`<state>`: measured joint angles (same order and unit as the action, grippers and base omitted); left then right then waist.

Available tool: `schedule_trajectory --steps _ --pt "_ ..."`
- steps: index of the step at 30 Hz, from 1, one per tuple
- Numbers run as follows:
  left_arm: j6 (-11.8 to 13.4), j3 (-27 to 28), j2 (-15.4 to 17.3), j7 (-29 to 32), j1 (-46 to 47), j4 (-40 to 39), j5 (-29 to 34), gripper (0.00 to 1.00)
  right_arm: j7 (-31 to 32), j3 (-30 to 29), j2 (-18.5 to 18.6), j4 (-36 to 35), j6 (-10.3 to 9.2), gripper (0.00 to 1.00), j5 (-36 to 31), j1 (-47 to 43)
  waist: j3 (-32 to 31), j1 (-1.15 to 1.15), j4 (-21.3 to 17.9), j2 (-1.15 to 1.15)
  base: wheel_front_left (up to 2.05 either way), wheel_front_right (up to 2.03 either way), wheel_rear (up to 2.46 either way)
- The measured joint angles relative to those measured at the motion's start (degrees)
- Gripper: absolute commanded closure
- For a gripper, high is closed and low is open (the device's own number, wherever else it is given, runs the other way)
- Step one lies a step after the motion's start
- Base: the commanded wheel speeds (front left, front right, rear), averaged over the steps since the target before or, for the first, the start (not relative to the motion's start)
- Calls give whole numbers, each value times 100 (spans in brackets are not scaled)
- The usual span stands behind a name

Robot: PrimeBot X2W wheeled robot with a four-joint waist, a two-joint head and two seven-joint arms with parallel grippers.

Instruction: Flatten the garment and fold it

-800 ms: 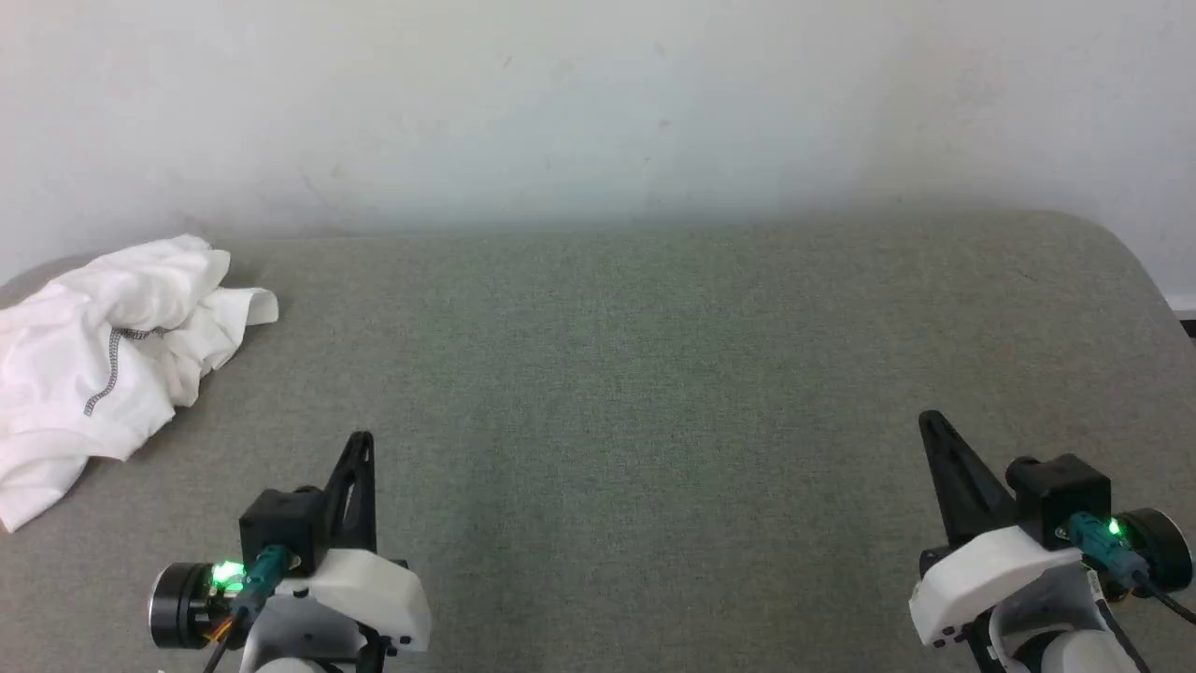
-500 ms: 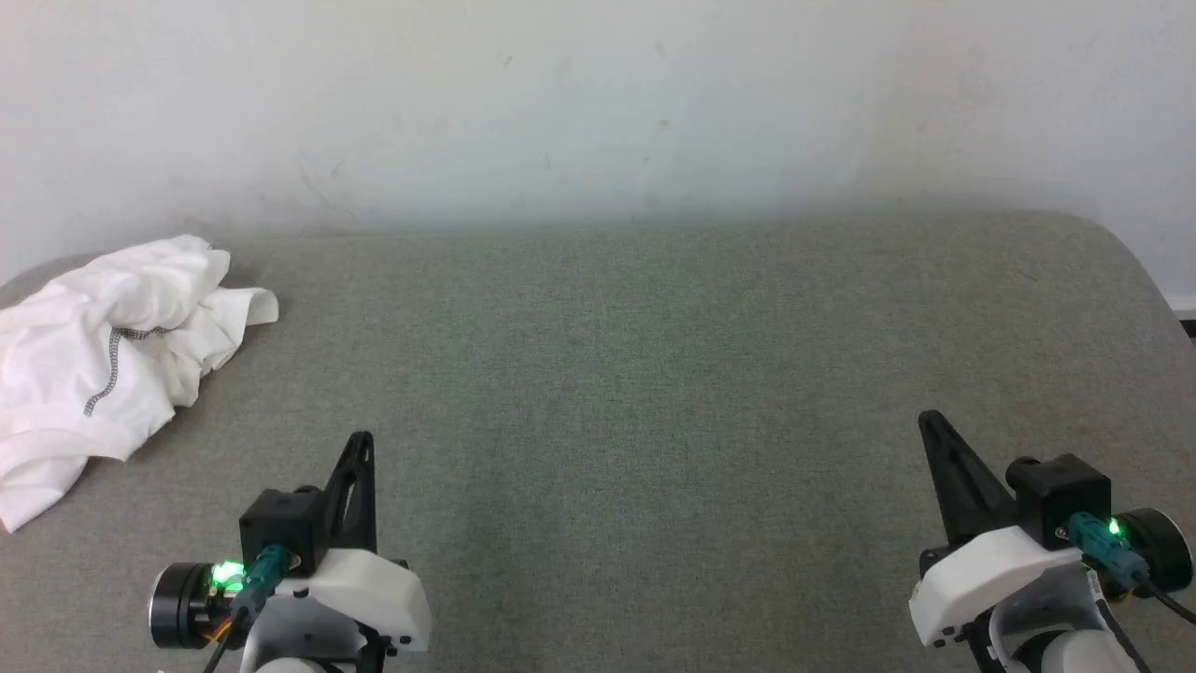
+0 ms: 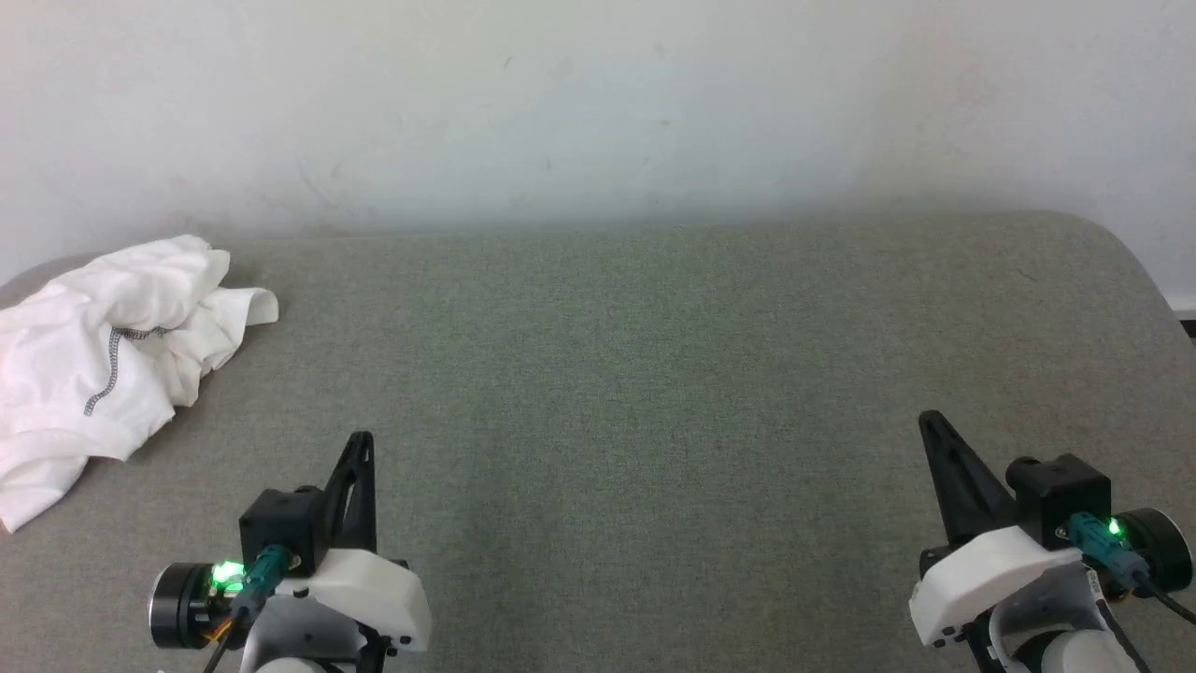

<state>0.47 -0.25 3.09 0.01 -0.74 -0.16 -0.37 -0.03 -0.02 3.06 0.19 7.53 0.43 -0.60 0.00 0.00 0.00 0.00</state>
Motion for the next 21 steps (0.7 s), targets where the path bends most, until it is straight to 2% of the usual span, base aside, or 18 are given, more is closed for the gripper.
schedule_trajectory --steps 1,2,21 --pt "0 0 0 0 0 0 0 100 0 0 0 0 0 100 0 0 0 0 0 0 0 0 0" --pt "0 0 0 0 0 0 0 0 0 0 0 0 0 0 0 0 0 0 0 0 0 0 0" --pt "2 14 2 -114 -48 -27 -49 0 -120 -227 4 35 1 0 34 -3 7 0 8 0 0 0 0"
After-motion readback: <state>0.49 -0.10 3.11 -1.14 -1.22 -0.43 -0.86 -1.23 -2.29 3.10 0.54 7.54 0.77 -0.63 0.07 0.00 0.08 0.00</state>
